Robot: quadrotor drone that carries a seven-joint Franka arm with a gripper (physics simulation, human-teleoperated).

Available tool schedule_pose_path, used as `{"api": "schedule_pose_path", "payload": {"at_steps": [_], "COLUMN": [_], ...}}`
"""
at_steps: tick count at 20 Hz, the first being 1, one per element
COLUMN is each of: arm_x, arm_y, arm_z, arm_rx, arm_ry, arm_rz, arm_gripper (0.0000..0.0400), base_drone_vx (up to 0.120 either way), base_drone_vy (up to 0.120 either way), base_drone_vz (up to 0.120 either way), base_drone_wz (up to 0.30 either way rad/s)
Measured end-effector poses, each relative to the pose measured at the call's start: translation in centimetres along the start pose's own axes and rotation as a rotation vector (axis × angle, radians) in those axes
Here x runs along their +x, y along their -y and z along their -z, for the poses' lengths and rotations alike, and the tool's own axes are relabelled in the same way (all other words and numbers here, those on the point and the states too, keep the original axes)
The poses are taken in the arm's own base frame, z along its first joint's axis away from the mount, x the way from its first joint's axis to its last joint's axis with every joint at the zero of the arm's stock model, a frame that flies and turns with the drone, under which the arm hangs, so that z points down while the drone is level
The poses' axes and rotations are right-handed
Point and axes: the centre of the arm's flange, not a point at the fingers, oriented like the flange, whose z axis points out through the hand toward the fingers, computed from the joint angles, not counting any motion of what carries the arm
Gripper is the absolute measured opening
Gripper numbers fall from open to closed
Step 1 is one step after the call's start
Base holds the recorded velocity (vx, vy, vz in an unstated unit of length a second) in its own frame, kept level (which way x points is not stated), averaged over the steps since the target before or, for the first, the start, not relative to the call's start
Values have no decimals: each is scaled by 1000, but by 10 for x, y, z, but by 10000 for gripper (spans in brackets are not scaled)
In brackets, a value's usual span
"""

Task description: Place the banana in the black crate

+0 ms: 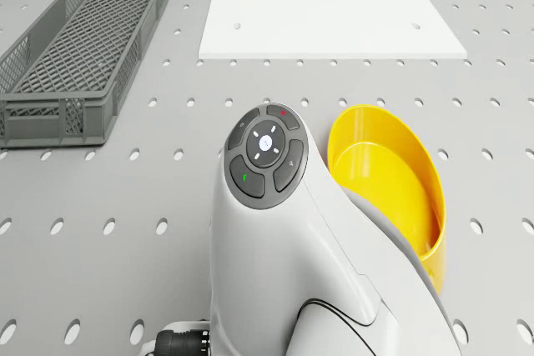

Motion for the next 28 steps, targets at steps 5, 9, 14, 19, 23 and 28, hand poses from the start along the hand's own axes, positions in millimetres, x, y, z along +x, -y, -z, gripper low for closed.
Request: {"api": "schedule_pose_path", "payload": {"at_steps": [5,9,14,19,23,28], "arm_x": [0,0,0,0,-8,-24], "arm_y": [0,0,0,0,8,21], "arm_z": [-10,-21,-30,-42,-39,-27], "arm_rx": [0,0,0,0,-7,-18], "arm_ry": [0,0,0,0,21,59], "arm_rz": [0,0,0,0,-56,-99], "arm_gripper": [400,400,400,400,285,211], "base_drone_vx": [0,0,0,0,0,0], "base_drone_vy": [0,0,0,0,0,0], "base_drone_vz": [0,0,0,0,0,0], "base_drone_wz": [0,0,0,0,0,0]}}
